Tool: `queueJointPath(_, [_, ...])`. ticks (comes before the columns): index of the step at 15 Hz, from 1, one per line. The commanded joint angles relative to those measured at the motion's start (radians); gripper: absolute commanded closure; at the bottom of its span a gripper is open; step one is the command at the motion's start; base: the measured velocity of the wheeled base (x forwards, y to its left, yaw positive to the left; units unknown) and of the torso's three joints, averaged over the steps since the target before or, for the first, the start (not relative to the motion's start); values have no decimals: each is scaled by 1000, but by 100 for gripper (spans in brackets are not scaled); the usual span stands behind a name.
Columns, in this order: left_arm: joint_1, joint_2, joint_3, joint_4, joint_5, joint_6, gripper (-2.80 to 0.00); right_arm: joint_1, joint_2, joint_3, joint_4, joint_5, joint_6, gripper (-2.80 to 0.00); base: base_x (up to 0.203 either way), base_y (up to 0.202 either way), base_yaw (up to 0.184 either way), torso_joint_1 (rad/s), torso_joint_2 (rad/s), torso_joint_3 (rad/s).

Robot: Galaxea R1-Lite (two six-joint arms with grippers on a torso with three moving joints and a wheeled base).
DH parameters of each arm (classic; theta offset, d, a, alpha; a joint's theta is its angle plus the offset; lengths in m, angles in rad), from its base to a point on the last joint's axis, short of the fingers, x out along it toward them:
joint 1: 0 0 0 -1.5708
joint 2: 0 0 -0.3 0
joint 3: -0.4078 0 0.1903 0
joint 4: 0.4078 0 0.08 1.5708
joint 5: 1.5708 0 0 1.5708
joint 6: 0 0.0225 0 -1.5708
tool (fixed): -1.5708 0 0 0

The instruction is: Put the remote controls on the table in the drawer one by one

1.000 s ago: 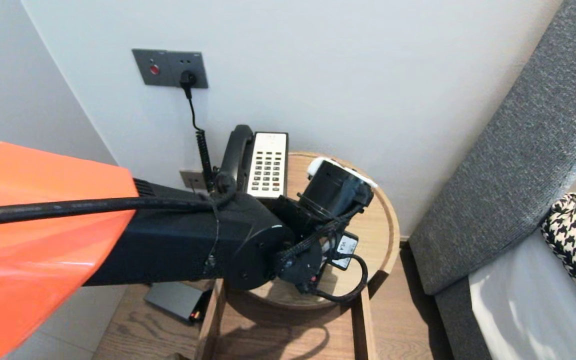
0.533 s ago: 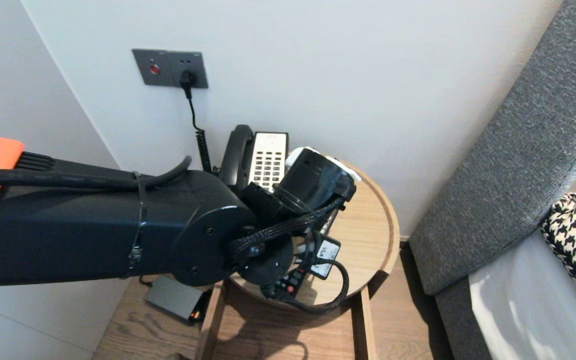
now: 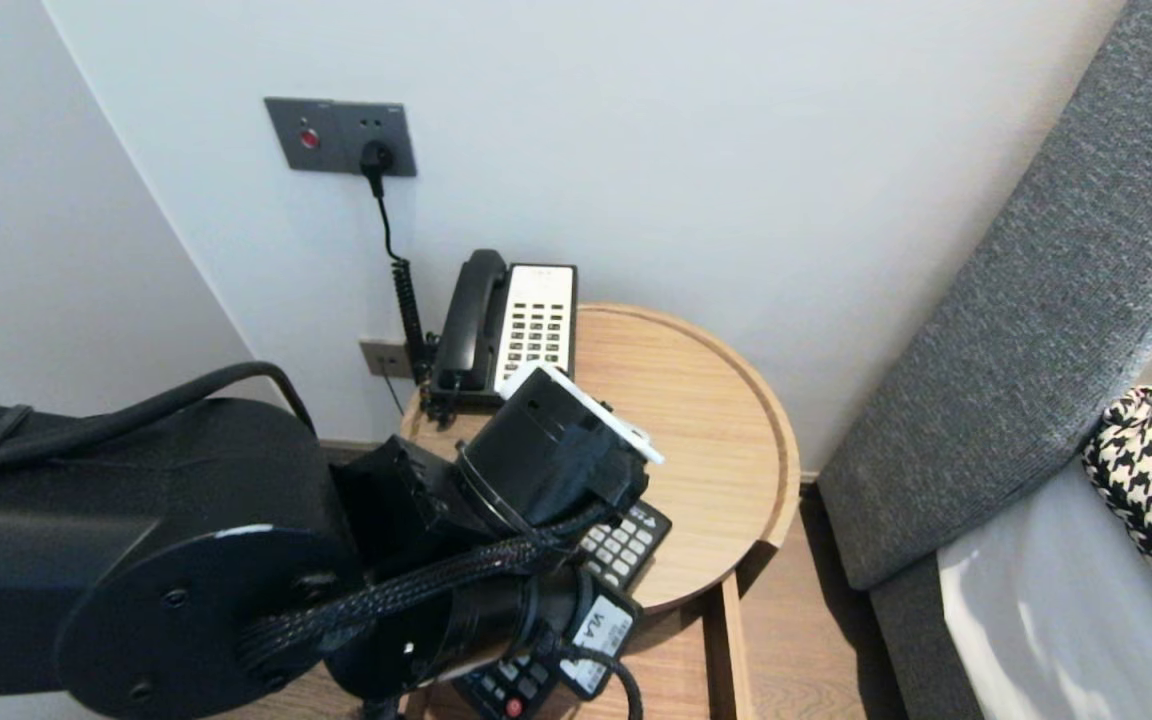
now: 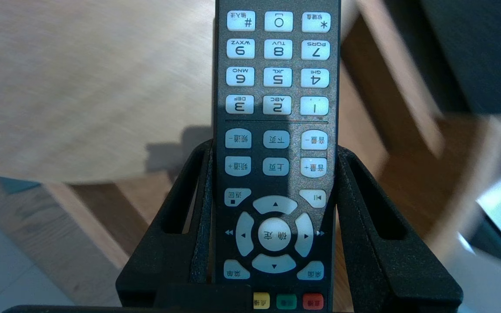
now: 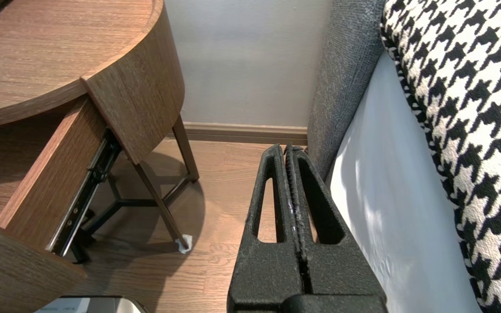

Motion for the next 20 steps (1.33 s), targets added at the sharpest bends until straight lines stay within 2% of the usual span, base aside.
queueJointPath(1, [-39,-46,41,0,-33,1,0,0,1,25,-1,0,1,0,0,0,0,0,0,0])
queueJointPath(2, [-57,-55,66,-1,-70,3,0,0,1,25,-1,0,0,0,0,0,0,0,0,0])
queueJointPath(4, [-61,-55,91,-6,-100,1,0,0,1,25,-1,0,1,0,0,0,0,0,0,0])
queueJointPath(6, [-62,-58,132,-61,-134,8,0,0,0,25,-1,0,0,0,0,0,0,0,0,0])
queueJointPath(10, [-61,-56,190,-117,-155,24,0,0,1,25,-1,0,1,0,0,0,0,0,0,0])
queueJointPath(13, [-61,-59,202,-122,-227,24,0,0,0,25,-1,0,0,0,0,0,0,0,0,0])
queueJointPath(20, [-62,-62,222,-140,-256,38,0,0,1,25,-1,0,1,0,0,0,0,0,0,0])
